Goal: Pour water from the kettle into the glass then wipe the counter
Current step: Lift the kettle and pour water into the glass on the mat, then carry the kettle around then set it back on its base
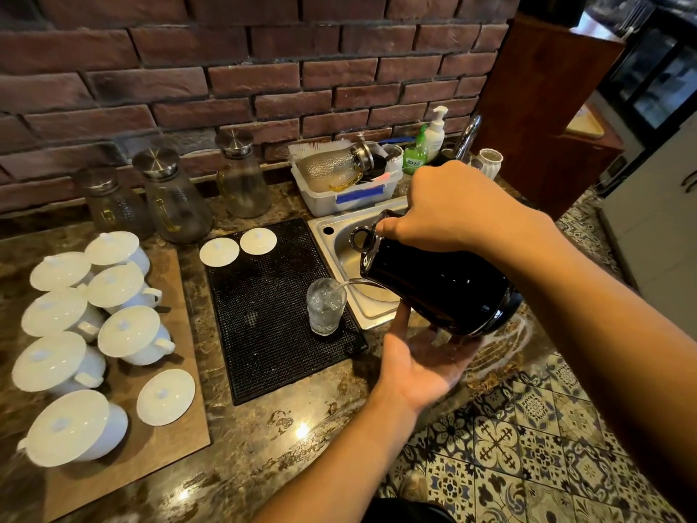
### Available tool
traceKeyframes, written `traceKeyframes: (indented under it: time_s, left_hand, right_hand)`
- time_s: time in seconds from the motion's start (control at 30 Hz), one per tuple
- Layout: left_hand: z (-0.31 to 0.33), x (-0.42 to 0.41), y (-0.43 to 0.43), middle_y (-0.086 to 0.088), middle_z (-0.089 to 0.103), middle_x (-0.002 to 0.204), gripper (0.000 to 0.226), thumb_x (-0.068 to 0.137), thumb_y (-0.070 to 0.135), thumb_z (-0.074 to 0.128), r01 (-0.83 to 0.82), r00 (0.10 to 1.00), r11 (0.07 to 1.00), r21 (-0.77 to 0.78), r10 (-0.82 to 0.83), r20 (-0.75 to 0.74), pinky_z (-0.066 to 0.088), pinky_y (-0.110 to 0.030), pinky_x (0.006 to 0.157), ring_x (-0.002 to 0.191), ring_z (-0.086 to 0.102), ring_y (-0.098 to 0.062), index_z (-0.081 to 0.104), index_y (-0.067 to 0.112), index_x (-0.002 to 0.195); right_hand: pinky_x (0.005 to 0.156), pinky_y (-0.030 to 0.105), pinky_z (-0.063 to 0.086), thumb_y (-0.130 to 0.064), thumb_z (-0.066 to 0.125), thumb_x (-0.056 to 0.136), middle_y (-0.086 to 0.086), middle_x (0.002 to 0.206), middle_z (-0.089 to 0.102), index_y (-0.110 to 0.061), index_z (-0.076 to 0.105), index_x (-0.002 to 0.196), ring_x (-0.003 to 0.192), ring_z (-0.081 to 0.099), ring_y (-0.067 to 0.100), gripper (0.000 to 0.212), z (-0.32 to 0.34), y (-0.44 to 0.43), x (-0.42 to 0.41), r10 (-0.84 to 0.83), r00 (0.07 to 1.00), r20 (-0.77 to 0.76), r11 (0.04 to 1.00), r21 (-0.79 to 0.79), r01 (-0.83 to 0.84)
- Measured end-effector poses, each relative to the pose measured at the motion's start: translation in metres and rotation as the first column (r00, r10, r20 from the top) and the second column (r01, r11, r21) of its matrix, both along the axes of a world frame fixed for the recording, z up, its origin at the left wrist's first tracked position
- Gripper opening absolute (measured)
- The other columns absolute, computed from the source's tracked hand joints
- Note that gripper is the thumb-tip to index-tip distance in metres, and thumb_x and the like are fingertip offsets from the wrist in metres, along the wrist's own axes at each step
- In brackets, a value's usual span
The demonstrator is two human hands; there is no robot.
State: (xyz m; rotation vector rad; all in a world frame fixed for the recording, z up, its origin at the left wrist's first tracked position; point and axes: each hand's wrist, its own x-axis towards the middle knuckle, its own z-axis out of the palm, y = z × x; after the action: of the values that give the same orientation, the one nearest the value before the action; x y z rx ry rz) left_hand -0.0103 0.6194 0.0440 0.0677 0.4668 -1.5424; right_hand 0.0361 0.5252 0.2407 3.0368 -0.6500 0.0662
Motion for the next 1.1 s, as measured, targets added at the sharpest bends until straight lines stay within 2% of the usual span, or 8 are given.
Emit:
traceKeyframes:
  time_s: [0.23, 0.4, 0.5, 0.73, 0.8, 0.9, 0.97, 1.1]
  left_hand:
    - [-0.009, 0.002, 0.004, -0.035, 0.056, 0.139, 0.072, 0.082, 0.042, 0.080, 0.020, 1.000, 0.998, 0.053, -0.020, 0.014, 0.056, -0.055, 0.097, 0.127, 0.056, -0.049, 0.060, 0.001, 0.138]
    - [-0.030, 0.008, 0.010, -0.032, 0.064, 0.130, 0.061, 0.088, 0.043, 0.072, 0.013, 0.997, 0.990, 0.141, -0.024, 0.078, 0.051, -0.053, 0.104, 0.121, 0.062, -0.047, 0.067, 0.000, 0.131]
    - [-0.047, 0.013, 0.013, -0.032, 0.062, 0.134, 0.066, 0.095, 0.050, 0.058, 0.020, 0.998, 0.970, 0.242, -0.034, 0.055, 0.049, -0.055, 0.103, 0.126, 0.056, -0.048, 0.054, 0.003, 0.141]
    - [-0.070, 0.022, 0.019, -0.029, 0.052, 0.145, 0.072, 0.096, 0.043, 0.059, 0.017, 0.994, 0.930, 0.367, -0.055, 0.091, 0.048, -0.059, 0.102, 0.127, 0.056, -0.049, 0.034, 0.011, 0.156]
    - [-0.074, 0.023, 0.021, -0.030, 0.058, 0.138, 0.067, 0.094, 0.040, 0.062, 0.027, 0.989, 0.922, 0.387, -0.082, 0.126, 0.048, -0.057, 0.105, 0.125, 0.058, -0.048, 0.044, 0.007, 0.149]
    - [-0.081, 0.027, 0.021, -0.029, 0.063, 0.132, 0.058, 0.090, 0.036, 0.068, 0.026, 0.981, 0.904, 0.426, -0.105, 0.164, 0.046, -0.055, 0.110, 0.122, 0.061, -0.045, 0.059, 0.003, 0.136]
    - [-0.086, 0.031, 0.020, -0.027, 0.067, 0.127, 0.054, 0.085, 0.031, 0.074, -0.004, 0.976, 0.886, 0.463, -0.097, 0.193, 0.047, -0.054, 0.109, 0.118, 0.064, -0.043, 0.064, 0.004, 0.131]
    - [-0.083, 0.043, 0.016, -0.023, 0.077, 0.102, 0.046, 0.077, 0.021, 0.083, -0.057, 0.952, 0.853, 0.518, -0.110, 0.286, 0.060, -0.048, 0.090, 0.098, 0.075, -0.038, 0.070, 0.007, 0.117]
  right_hand:
    - [0.046, 0.027, 0.026, -0.067, 0.064, 0.085, 0.001, 0.061, 0.042, -0.017, 0.041, 0.061, 0.053, 0.038, 0.013, 0.060, -0.019, -0.001, -0.004, -0.030, 1.000, 0.002, 1.000, 0.000, 0.030]
    - [0.044, 0.027, 0.024, -0.066, 0.064, 0.084, -0.001, 0.050, 0.044, -0.017, 0.043, 0.053, 0.048, 0.044, 0.015, 0.062, -0.053, -0.008, -0.018, -0.081, 0.996, 0.034, 0.991, 0.112, 0.077]
    - [0.044, 0.027, 0.022, -0.067, 0.064, 0.085, 0.000, 0.048, 0.046, -0.015, 0.046, 0.053, 0.047, 0.045, 0.014, 0.064, -0.075, -0.011, -0.032, -0.157, 0.987, 0.044, 0.976, 0.158, 0.148]
    - [0.039, 0.022, 0.025, -0.067, 0.061, 0.089, -0.004, 0.034, 0.039, -0.014, 0.048, 0.044, 0.034, 0.042, 0.010, 0.071, -0.119, -0.018, -0.076, -0.266, 0.952, 0.148, 0.908, 0.370, 0.196]
    - [0.043, 0.028, 0.031, -0.072, 0.056, 0.088, -0.001, 0.040, 0.045, -0.008, 0.057, 0.049, 0.040, 0.050, 0.018, 0.075, -0.131, -0.020, -0.086, -0.289, 0.942, 0.171, 0.900, 0.385, 0.206]
    - [0.044, 0.028, 0.026, -0.077, 0.047, 0.085, -0.001, 0.041, 0.034, -0.014, 0.039, 0.045, 0.038, 0.034, 0.014, 0.075, -0.151, -0.023, -0.101, -0.299, 0.921, 0.251, 0.896, 0.406, 0.180]
    - [0.049, 0.036, 0.035, -0.074, 0.048, 0.088, 0.005, 0.042, 0.037, -0.012, 0.039, 0.047, 0.042, 0.038, 0.019, 0.075, -0.167, -0.027, -0.112, -0.315, 0.899, 0.305, 0.867, 0.477, 0.142]
    - [0.059, 0.047, 0.045, -0.061, 0.056, 0.093, 0.014, 0.049, 0.053, -0.006, 0.055, 0.050, 0.049, 0.051, 0.030, 0.070, -0.195, -0.032, -0.131, -0.401, 0.813, 0.422, 0.787, 0.613, 0.070]
